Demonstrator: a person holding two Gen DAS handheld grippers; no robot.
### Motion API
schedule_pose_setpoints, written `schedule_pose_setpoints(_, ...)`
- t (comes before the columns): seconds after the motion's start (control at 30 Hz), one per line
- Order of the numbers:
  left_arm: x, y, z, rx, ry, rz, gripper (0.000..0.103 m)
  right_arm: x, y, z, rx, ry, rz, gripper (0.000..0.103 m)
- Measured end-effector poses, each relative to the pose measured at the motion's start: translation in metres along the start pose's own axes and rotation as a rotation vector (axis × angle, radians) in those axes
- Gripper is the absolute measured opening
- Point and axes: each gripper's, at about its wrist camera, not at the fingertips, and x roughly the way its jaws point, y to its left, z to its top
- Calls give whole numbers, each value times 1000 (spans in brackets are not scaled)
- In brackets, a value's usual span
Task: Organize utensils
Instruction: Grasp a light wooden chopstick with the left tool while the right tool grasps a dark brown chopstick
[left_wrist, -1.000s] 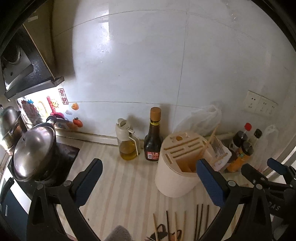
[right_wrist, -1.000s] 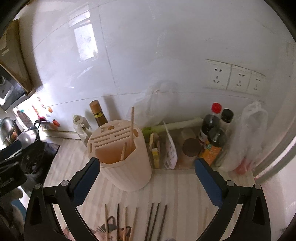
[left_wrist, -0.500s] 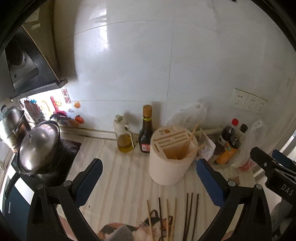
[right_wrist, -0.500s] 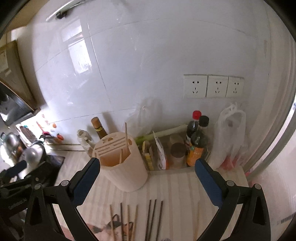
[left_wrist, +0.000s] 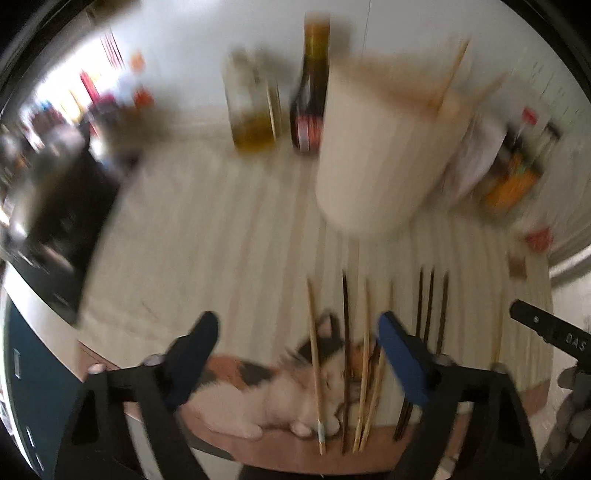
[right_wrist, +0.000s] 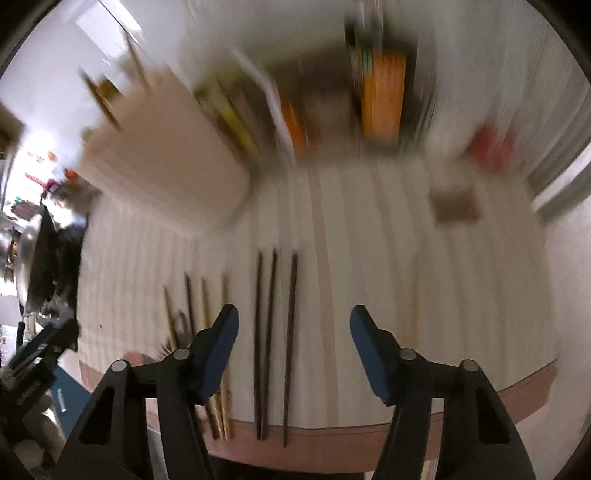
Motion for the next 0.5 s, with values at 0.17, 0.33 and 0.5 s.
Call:
schedule_pose_setpoints(0.17, 78, -3, -26, 0, 197, -29, 44, 66, -9, -13, 25, 129, 2, 43)
schedule_pose_setpoints(0.33, 116, -9, -38, 25, 253, -9, 38, 99, 0, -16, -1, 171, 4, 33)
schedule_pose_setpoints(0.5, 118, -16, -38, 62, 238, 8, 28, 116, 18, -18, -74, 199, -73, 8)
